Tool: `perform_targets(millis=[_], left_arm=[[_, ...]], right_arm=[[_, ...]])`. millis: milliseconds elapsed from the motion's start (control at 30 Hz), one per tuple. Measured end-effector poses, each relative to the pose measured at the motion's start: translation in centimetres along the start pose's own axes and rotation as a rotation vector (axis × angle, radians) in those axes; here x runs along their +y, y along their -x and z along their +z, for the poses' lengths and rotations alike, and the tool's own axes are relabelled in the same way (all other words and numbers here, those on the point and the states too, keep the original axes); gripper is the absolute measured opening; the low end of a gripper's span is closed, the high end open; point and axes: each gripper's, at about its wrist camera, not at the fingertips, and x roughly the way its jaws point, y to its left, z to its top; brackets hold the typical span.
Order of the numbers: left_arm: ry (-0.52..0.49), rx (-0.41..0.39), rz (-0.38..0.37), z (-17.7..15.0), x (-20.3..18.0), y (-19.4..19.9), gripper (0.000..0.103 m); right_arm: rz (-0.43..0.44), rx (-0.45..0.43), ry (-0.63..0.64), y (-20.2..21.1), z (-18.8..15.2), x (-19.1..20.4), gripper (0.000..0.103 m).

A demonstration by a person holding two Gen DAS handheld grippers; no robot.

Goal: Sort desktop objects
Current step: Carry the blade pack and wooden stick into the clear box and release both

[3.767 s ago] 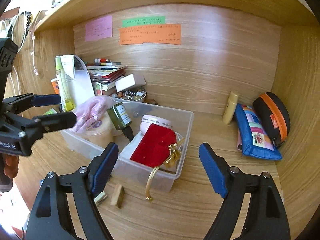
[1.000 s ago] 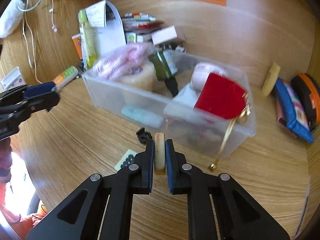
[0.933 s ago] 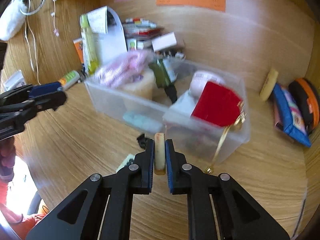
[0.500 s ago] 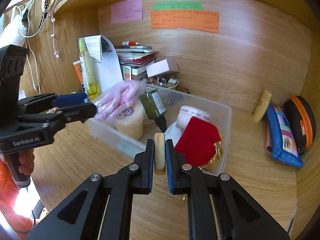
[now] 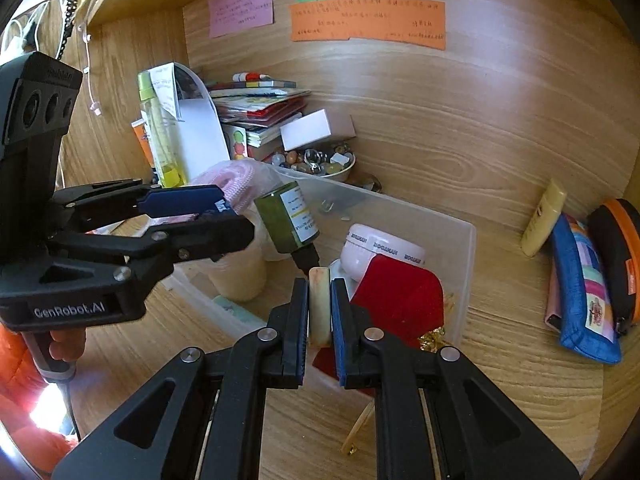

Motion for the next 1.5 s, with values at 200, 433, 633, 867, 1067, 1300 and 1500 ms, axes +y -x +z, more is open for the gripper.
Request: perform_targets(millis=[200, 433, 633, 867, 1067, 1300, 1500], left_arm=[[-0.002, 0.025, -0.008, 0.1, 0.1, -1.2, 0.047], [0.003, 0.034, -0.014, 0.1, 0.2, -1.6, 0.047], [0.026, 0.040, -0.029, 0.3, 0.6, -1.3, 0.047], [0.041, 0.012, -0.033, 0.5, 0.6, 0.4, 0.049], [0.051, -0.008, -0.019, 0.4, 0.8, 1.8, 0.053], [0.060, -0.044, 0.018, -0.2, 1.1, 3.8, 0.069], [0.066, -0.062, 0.052, -1.1, 1.4, 5.3, 0.075]], right_arm=[[0.021, 0.019, 0.001, -1.0, -0.2, -0.2, 0.010], [0.015, 0.021, 0.014, -1.2, -0.2, -0.1, 0.010], [-0.003, 0.009, 0.035, -0.9, -0.1, 0.4, 0.010], [-0.023, -0.001, 0.037, -0.1, 0.0, 1.0, 0.020], [-0.062, -0.040, 0.040, 1.3, 0.1, 1.4, 0.043], [-0.104, -0.070, 0.040, 2.9, -0.1, 2.1, 0.062], [-0.114, -0.073, 0.049, 4.0, -0.8, 3.1, 0.068]])
